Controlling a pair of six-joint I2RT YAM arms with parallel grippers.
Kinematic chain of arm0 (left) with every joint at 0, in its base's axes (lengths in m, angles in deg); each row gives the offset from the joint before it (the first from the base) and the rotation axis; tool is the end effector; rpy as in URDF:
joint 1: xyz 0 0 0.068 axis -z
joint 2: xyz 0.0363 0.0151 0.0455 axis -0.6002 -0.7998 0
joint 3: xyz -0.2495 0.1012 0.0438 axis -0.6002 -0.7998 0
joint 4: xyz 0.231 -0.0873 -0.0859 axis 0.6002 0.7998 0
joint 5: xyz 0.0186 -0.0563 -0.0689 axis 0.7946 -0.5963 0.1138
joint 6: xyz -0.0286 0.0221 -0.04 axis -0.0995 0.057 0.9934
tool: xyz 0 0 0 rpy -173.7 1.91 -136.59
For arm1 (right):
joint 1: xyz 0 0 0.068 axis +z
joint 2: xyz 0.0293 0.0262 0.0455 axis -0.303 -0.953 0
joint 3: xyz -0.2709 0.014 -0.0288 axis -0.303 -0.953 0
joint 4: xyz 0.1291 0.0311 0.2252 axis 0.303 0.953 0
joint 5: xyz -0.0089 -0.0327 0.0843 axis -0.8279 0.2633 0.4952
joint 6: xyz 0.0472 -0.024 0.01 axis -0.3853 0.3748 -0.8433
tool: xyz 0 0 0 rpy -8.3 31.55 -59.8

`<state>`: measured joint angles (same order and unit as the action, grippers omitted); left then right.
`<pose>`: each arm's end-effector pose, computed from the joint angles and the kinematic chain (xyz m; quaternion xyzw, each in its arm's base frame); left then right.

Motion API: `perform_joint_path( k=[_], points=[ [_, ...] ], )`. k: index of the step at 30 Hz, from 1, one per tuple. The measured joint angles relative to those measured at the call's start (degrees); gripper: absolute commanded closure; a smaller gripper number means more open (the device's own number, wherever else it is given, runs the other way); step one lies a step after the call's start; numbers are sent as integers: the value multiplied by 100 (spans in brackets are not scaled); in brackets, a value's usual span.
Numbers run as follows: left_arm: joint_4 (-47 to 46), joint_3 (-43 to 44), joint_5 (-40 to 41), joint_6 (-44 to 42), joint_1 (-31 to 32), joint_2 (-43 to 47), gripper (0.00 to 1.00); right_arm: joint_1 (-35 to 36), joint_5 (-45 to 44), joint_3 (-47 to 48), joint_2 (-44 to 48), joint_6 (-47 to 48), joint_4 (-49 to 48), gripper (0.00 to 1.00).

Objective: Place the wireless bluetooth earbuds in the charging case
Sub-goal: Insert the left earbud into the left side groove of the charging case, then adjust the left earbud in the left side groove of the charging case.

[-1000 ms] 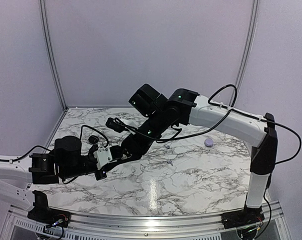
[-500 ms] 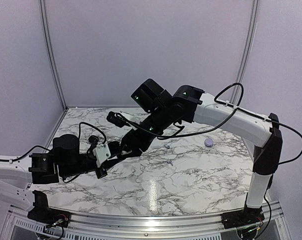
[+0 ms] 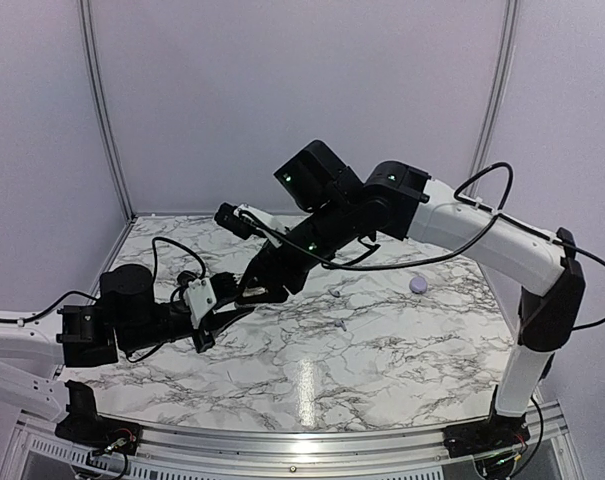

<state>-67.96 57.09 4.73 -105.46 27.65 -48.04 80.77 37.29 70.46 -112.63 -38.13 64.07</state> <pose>0.1042 -0.2107 0.2766 0.5032 0.5502 -0.1894 0.6389 0.1700 0.3667 0.3809 -0.5269 0.7431 0.3560 0.2085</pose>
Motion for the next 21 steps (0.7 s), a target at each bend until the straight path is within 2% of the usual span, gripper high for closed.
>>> perform_joint_path(
  k=[6, 12, 19, 21],
  points=[
    [-160, -7, -461, 201, -37, 70, 100, -44, -142, -304, 573, 348, -612, 48],
    [-544, -136, -758, 590, -227, 236, 100, -229, -155, -1316, 1462, 671, -1423, 50],
    [-1023, -243, -1097, 1106, -426, 291, 100, -385, -197, -2116, 1840, 1001, -2022, 36],
    [-1139, -262, -1215, 1239, -468, 291, 100, -382, -240, -2194, 1838, 1097, -2092, 28]
  ],
)
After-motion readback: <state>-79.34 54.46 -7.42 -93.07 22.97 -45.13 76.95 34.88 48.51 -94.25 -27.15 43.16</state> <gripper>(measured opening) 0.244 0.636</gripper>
